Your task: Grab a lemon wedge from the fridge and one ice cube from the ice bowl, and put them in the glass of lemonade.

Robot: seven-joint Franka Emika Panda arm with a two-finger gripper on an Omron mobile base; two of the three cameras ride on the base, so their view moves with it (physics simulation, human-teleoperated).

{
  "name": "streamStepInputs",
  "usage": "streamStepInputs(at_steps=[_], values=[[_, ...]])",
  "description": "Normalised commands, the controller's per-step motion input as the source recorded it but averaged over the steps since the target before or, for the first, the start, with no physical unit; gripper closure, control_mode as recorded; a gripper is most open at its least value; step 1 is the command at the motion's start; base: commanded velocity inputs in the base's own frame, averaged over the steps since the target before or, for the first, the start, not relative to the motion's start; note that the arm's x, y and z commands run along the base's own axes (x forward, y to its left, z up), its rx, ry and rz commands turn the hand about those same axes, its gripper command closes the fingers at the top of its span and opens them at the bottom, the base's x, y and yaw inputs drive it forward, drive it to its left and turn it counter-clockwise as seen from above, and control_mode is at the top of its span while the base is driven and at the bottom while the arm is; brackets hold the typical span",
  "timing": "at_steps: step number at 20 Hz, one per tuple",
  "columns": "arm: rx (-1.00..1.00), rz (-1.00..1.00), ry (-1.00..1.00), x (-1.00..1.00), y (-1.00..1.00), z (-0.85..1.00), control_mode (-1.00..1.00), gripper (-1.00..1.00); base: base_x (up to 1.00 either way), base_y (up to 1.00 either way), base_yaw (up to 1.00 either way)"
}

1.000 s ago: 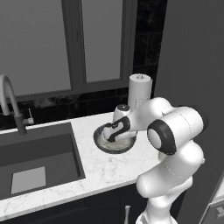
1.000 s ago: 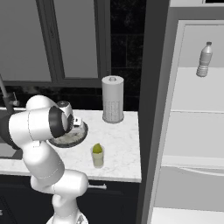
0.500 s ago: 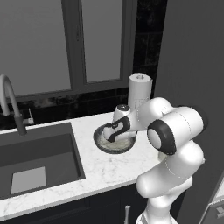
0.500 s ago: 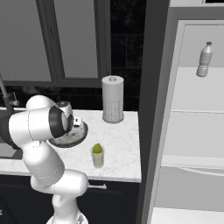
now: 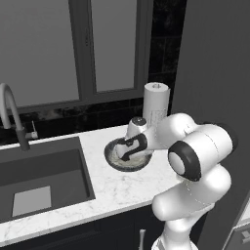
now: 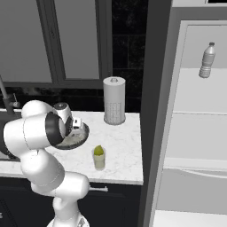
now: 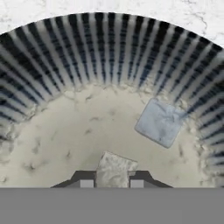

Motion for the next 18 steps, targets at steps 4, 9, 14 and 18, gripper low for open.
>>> streamStepInputs(at_steps=[4, 9, 14, 18], values=[[0.04, 0.0, -0.1, -0.13, 0.0, 0.27, -1.0, 1.0, 0.0, 0.0, 0.0], [0.06, 0.0, -0.13, -0.17, 0.0, 0.32, -1.0, 1.0, 0.0, 0.0, 0.0], [0.08, 0.0, -0.07, -0.09, -0.02, 0.31, -1.0, 1.0, 0.0, 0.0, 0.0], [0.07, 0.0, -0.06, -0.05, -0.02, 0.21, -1.0, 1.0, 0.0, 0.0, 0.0]])
